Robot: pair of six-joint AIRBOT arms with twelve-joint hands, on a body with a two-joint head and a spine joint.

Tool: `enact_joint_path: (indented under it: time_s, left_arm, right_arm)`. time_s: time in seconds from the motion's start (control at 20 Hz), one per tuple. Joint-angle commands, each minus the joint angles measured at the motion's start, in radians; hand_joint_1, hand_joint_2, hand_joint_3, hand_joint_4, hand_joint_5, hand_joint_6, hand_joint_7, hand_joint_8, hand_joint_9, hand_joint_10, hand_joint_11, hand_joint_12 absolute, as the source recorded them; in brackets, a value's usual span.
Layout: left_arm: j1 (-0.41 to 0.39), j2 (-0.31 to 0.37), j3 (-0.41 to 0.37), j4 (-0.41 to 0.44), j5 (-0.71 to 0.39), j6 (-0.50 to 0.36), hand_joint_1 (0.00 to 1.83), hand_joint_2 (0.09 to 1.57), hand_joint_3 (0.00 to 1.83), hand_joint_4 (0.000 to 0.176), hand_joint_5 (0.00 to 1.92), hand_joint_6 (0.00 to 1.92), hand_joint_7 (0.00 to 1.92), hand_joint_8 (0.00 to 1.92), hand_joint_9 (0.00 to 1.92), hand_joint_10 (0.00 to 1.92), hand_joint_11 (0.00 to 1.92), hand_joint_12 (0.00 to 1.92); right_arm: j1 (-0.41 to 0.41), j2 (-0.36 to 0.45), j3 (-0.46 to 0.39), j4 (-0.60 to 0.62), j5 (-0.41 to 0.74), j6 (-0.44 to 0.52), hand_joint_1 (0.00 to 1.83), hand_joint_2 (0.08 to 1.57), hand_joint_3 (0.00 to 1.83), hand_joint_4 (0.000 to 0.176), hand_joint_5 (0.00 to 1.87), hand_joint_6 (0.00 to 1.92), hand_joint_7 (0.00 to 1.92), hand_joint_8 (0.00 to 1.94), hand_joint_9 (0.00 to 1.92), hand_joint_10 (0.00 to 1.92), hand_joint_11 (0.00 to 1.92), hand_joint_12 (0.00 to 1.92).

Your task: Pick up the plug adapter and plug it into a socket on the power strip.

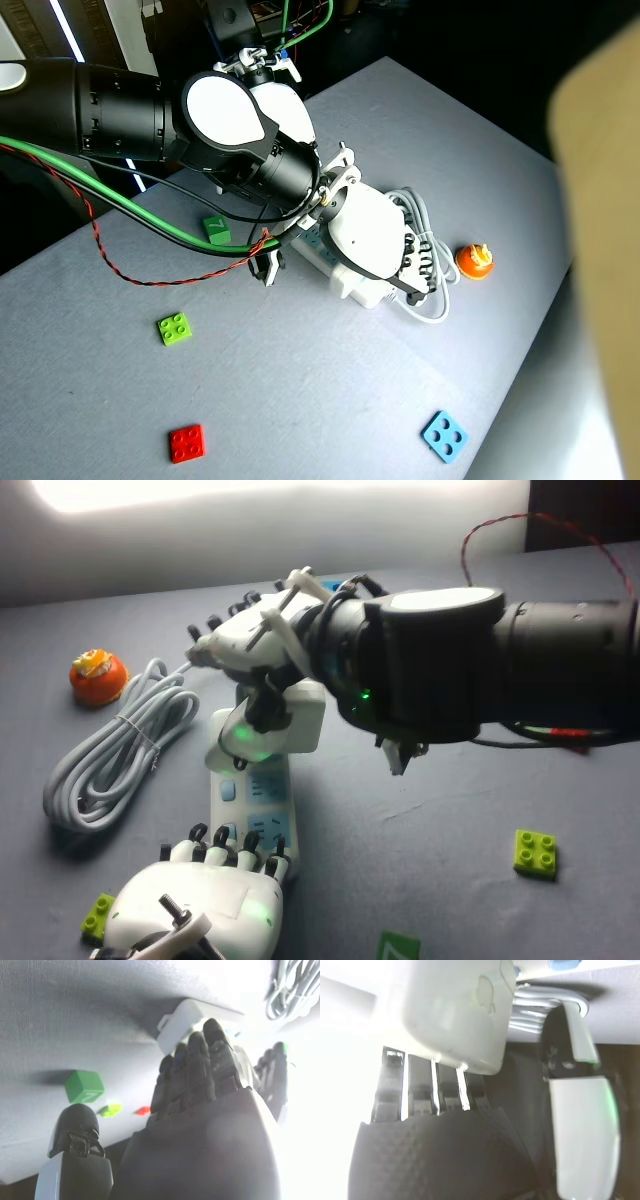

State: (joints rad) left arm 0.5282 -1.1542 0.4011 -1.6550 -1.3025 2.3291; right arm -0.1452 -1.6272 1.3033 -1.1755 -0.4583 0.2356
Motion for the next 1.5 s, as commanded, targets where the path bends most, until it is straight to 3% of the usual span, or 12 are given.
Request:
enact_joint_path:
  time_s: [0.0,0.4,0.8,0.95,1.05,1.1,1.15,1.2,1.25,1.3,1.4,1.45]
  left_arm:
    - [-0.012,0.009,-0.004,0.067,-0.041,-0.001,0.10,1.22,0.00,0.000,0.05,0.00,0.07,0.00,0.05,0.00,0.00,0.24]
    - [-0.104,0.037,-0.012,0.067,-0.071,0.060,0.09,1.21,0.00,0.000,0.08,0.00,0.11,0.01,0.09,0.01,0.00,0.31]
    - [-0.170,0.054,0.018,0.067,-0.098,0.124,0.08,1.20,0.00,0.000,0.10,0.00,0.13,0.00,0.12,0.00,0.00,0.31]
    - [-0.207,0.064,0.040,0.067,-0.097,0.171,0.13,1.22,0.00,0.000,0.13,0.00,0.17,0.00,0.14,0.00,0.00,0.32]
    - [-0.227,0.070,0.054,0.067,-0.093,0.185,0.20,1.24,0.00,0.000,0.35,0.01,0.47,0.00,0.43,0.02,0.08,0.69]
    - [-0.235,0.074,0.059,0.067,-0.093,0.194,0.24,1.24,0.00,0.000,0.48,0.02,0.60,0.01,0.57,0.04,0.15,0.85]
    - [-0.245,0.079,0.065,0.067,-0.090,0.208,0.26,1.24,0.00,0.000,0.58,0.03,0.68,0.02,0.68,0.06,0.23,0.97]
    - [-0.257,0.087,0.070,0.067,-0.083,0.227,0.26,1.25,0.00,0.000,0.78,0.08,0.85,0.07,0.83,0.17,0.39,1.08]
    - [-0.268,0.094,0.075,0.067,-0.077,0.244,0.24,1.27,0.00,0.000,0.79,0.45,0.78,0.56,0.79,0.74,0.56,1.27]
    - [-0.276,0.098,0.079,0.067,-0.074,0.256,0.23,1.28,0.00,0.000,0.73,0.69,0.68,0.88,0.69,1.09,0.58,1.35]
    - [-0.295,0.112,0.085,0.066,-0.065,0.271,0.23,1.28,0.00,0.000,0.73,0.69,0.68,0.88,0.69,1.09,0.58,1.35]
    - [-0.304,0.117,0.087,0.066,-0.062,0.280,0.26,1.30,0.00,0.000,0.58,1.43,0.63,1.54,0.66,1.65,0.63,1.70]
  right_arm:
    - [0.022,0.016,-0.013,-0.041,0.034,0.003,0.51,0.98,0.00,0.000,0.07,0.00,0.11,0.00,0.10,0.00,0.00,0.39]
    - [0.097,0.284,-0.260,-0.045,0.062,-0.027,0.28,0.87,0.00,0.000,0.01,0.00,0.02,0.00,0.02,0.00,0.00,0.26]
    - [0.127,0.585,-0.580,-0.041,-0.017,-0.140,0.24,0.97,0.01,0.000,0.18,0.01,0.19,0.01,0.16,0.01,0.00,0.49]
    - [0.110,0.661,-0.642,-0.040,0.012,-0.109,0.28,1.03,0.00,0.000,0.37,0.01,0.39,0.00,0.33,0.01,0.00,0.79]
    - [0.095,0.693,-0.652,-0.040,0.029,-0.101,0.35,1.10,0.00,0.000,0.64,0.04,0.71,0.04,0.69,0.09,0.29,1.13]
    - [0.086,0.704,-0.651,-0.040,0.035,-0.091,0.37,1.13,0.00,0.000,0.71,0.02,0.80,0.04,0.75,0.19,0.36,1.30]
    - [0.070,0.717,-0.651,-0.040,0.056,-0.077,0.36,1.16,0.00,0.000,0.73,0.02,0.84,0.06,0.68,0.52,0.39,1.43]
    - [0.050,0.726,-0.650,-0.041,0.075,-0.069,0.35,1.20,0.01,0.000,0.78,0.15,0.79,0.49,0.64,1.01,0.51,1.59]
    - [0.040,0.735,-0.648,-0.041,0.089,-0.074,0.30,1.26,0.01,0.000,0.59,0.95,0.70,1.13,0.67,1.42,0.63,1.74]
    - [0.031,0.742,-0.641,-0.041,0.109,-0.078,0.29,1.27,0.00,0.000,0.48,1.30,0.64,1.38,0.66,1.56,0.65,1.79]
    - [0.028,0.758,-0.624,-0.041,0.167,-0.095,0.29,1.27,0.00,0.000,0.48,1.30,0.64,1.38,0.66,1.56,0.65,1.79]
    - [0.026,0.765,-0.621,-0.041,0.168,-0.097,0.29,1.29,0.00,0.000,0.49,1.72,0.64,1.83,0.71,1.85,0.77,1.89]
